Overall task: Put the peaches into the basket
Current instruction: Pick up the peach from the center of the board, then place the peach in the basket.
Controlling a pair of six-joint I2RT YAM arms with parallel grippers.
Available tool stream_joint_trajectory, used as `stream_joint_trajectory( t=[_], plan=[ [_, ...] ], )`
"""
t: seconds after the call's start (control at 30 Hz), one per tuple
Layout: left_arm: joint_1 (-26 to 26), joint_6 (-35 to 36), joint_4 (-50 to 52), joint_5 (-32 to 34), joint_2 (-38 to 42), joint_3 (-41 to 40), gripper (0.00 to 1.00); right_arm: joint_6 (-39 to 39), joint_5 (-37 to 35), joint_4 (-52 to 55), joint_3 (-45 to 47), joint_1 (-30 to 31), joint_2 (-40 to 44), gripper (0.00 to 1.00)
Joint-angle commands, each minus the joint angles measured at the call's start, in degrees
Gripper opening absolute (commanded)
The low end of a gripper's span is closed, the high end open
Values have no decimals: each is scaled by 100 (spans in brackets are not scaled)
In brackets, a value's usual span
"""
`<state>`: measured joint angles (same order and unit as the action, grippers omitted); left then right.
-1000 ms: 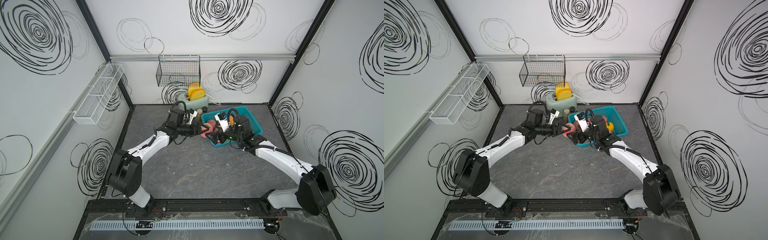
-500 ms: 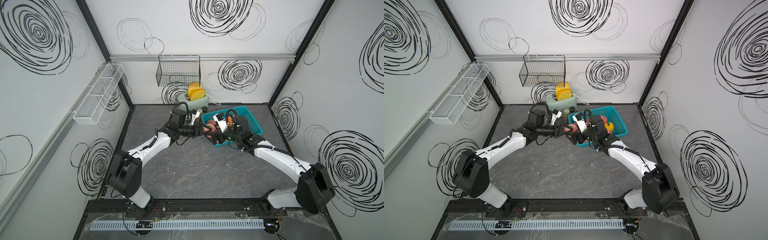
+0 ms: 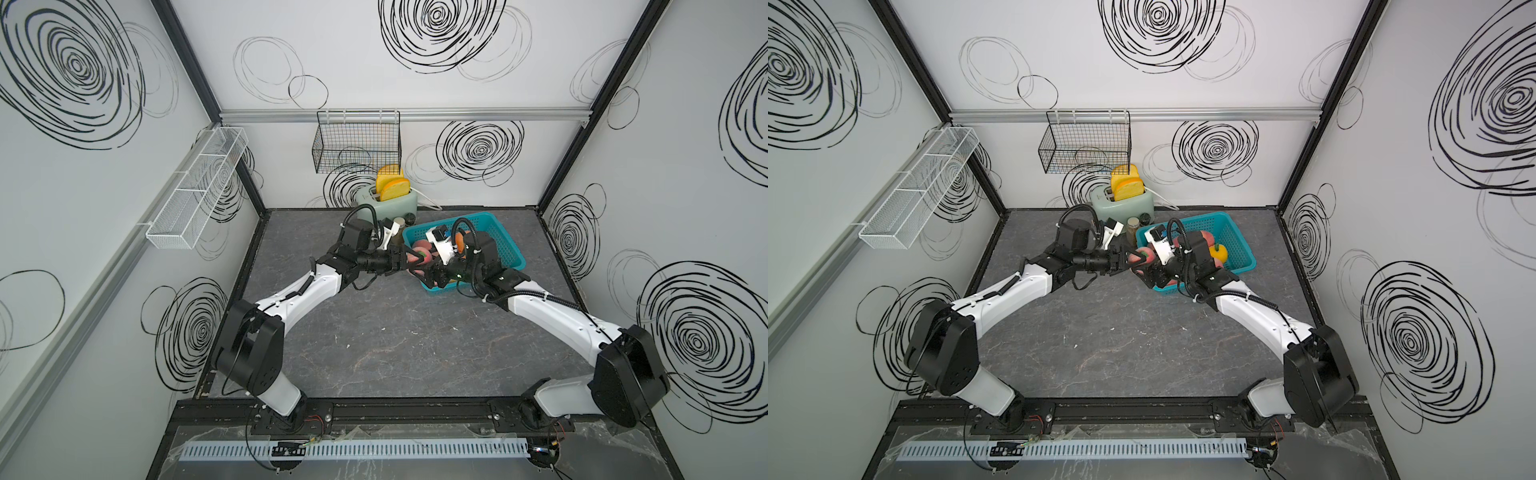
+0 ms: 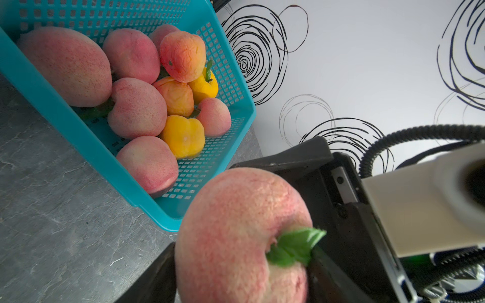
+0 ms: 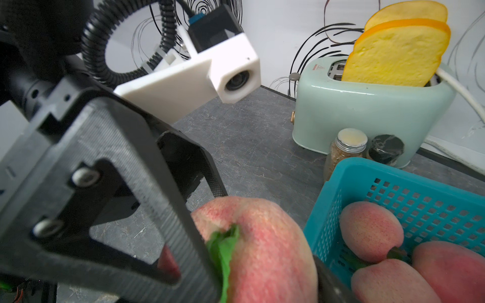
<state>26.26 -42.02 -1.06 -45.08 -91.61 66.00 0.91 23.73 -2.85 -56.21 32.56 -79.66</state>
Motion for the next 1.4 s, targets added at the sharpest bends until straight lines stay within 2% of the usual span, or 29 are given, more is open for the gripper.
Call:
stream_joint_trajectory(
  t=[0.0,0.13,0.27,0.37,0.53,0.83,1.03,1.17,1.37],
  plan=[
    [134,-149,-378,-309,194,1,77,-102,-120,-154,10,6,-25,72],
    [109,-127,-353,-289,232,43,81,-99,-173,-154,-4,0,-17,71],
    [-8,-131,-342,-260,265,6,99,-92,-242,-172,9,-38,-26,71],
    [-141,-8,-185,-155,300,30,98,-82,-263,-154,-20,-130,-74,71],
    [-250,596,504,191,317,363,98,-53,-297,-145,-132,-317,-272,72],
    [-429,1086,929,765,357,483,98,15,-464,-32,-570,-769,-779,72],
    [-461,1274,947,1111,366,444,98,-190,-862,105,-923,-942,-1179,72],
    [-374,1477,964,1562,459,405,98,-392,-1127,200,-1191,-1008,-1478,72],
    [-369,1591,1000,1722,401,416,98,-499,-1310,189,-1505,-1111,-1893,72]
  ],
)
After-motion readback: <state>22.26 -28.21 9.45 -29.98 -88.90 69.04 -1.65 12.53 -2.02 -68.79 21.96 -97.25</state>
